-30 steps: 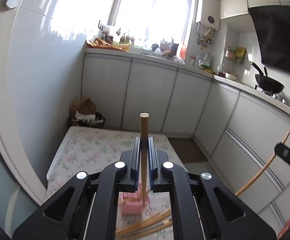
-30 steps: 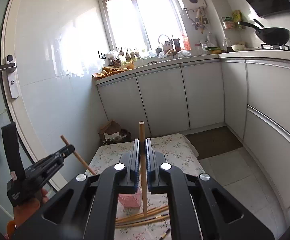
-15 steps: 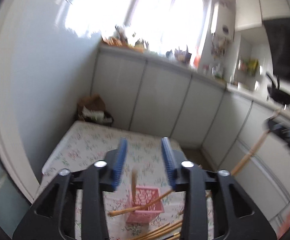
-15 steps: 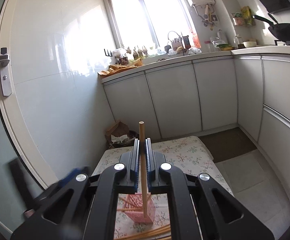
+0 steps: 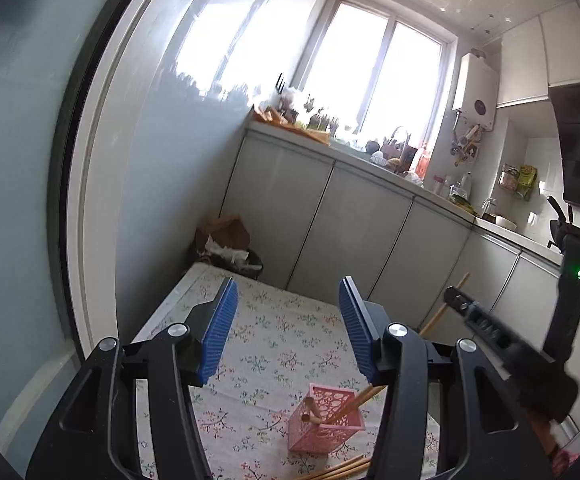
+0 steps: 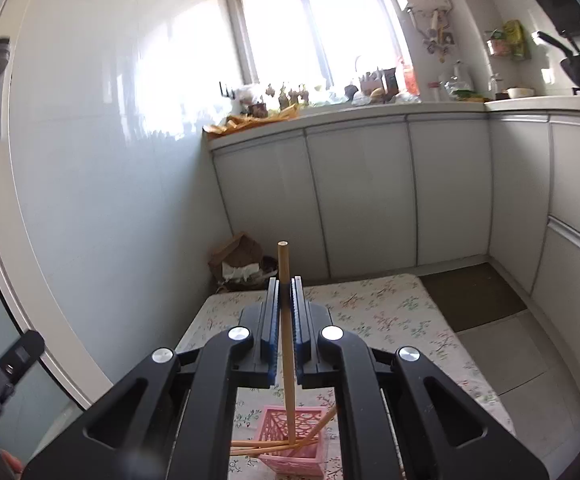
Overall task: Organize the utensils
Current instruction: 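Drop the chopstick into the pink cup by opening the right tool, then grasp a chopstick with the left tool while the right tool reaches the black paintbrush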
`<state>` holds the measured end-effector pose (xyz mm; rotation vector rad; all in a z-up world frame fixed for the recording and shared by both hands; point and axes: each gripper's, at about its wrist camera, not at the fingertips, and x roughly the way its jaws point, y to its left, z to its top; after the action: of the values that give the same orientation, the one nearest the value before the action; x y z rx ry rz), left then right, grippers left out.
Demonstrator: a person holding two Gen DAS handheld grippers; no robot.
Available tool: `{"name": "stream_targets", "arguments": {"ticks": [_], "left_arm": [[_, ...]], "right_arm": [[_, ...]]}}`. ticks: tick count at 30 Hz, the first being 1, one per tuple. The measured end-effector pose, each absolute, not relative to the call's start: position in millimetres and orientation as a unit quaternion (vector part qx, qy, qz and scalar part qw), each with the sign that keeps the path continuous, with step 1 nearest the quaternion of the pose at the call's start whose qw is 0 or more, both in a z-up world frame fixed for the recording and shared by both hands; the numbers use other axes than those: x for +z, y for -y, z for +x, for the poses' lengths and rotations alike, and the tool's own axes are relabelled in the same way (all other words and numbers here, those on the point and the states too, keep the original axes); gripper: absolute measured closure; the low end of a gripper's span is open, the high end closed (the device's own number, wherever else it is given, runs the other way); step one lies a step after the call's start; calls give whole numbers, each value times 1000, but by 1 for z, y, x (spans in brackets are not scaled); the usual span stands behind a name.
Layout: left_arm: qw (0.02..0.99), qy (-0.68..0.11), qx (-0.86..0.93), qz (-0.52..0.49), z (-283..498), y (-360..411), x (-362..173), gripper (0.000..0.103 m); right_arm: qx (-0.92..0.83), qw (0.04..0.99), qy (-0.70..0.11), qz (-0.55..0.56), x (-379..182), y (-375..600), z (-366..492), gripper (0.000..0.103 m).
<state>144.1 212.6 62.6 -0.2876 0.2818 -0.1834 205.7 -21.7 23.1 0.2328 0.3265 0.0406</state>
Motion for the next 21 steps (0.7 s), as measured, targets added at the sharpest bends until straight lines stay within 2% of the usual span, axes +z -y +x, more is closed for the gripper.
{"name": "stream_targets", "arguments": {"ticks": [2,4,5,6,10,12,20,21], "left_arm": [[975,-148,-90,-142,145,-213,62,51],[975,-149,-91,-136,142,-211,63,47],[976,-146,-90,-132,140,-210,64,46],[977,-143,-90,-130,139,-209,64,44],[978,-144,-93,-119,137,-203,66,38],[979,-145,-96,-109,135,-197,66,37],[984,-136,-97,-68,116,-172,71,15],[984,-136,-100,-65,113,-168,72,9]], "right_arm": [[29,976,-182,116,13,17,212,96],[20,975,-188,115,8,15,210,85],[15,975,-187,117,7,17,207,64],[5,976,-181,125,7,21,200,52],[-20,975,-186,123,12,36,183,49],[-32,973,-189,129,14,45,173,38],[-54,969,-208,124,6,77,124,20],[-55,969,-208,123,4,78,119,19]]}}
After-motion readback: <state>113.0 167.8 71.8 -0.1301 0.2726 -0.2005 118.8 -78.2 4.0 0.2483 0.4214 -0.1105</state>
